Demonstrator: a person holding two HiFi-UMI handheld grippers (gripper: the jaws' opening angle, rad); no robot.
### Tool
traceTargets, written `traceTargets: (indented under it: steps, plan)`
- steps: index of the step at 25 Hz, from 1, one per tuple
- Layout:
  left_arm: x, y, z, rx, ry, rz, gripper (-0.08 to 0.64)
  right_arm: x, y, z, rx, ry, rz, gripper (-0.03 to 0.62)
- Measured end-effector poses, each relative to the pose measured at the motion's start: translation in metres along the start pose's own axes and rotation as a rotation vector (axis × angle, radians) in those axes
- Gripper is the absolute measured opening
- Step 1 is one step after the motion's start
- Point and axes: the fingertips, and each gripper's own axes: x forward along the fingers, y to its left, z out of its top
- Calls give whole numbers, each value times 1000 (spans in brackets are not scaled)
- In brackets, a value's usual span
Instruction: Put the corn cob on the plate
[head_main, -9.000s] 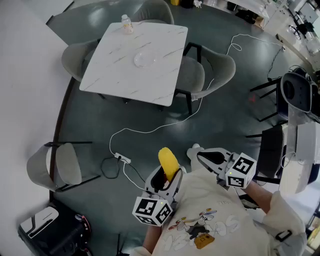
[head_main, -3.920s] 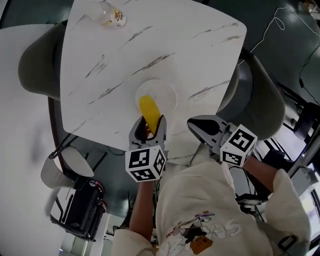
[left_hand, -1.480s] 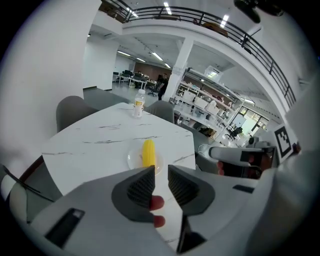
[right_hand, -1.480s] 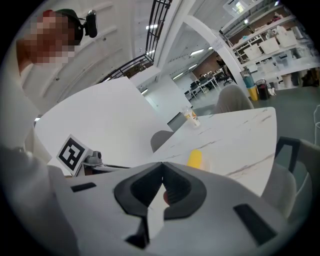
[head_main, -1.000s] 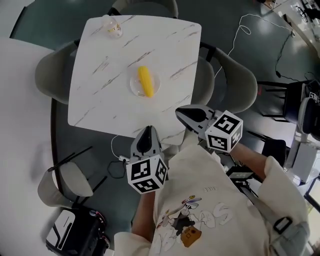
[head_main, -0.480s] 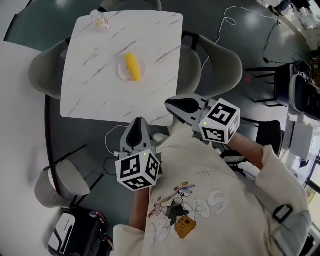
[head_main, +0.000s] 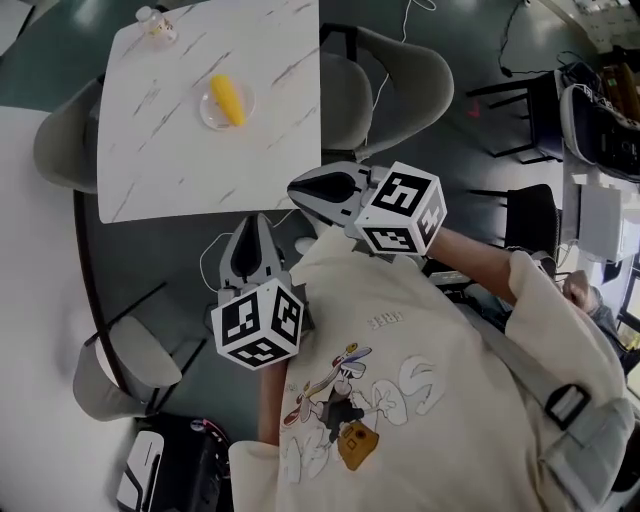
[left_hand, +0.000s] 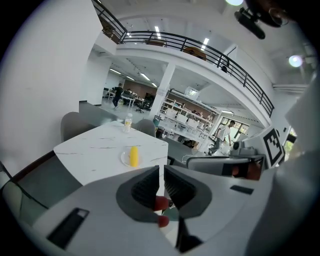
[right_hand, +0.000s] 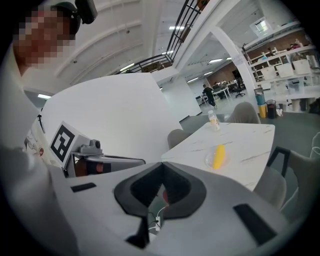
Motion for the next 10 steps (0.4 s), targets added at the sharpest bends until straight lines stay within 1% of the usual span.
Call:
traceTargets:
  steps: [3,7,10]
  plan:
    - [-7,-2,-10,-1,1,-7,38,2,6,-13,-46,23,5,6]
    - [-17,-4,-15,-2,-6,-7,37,-5,8,-21,-18,22,-4,6]
    - [-26,-5,-16,7,-16,-4,38,-11,14,-24,-24,25,1,6]
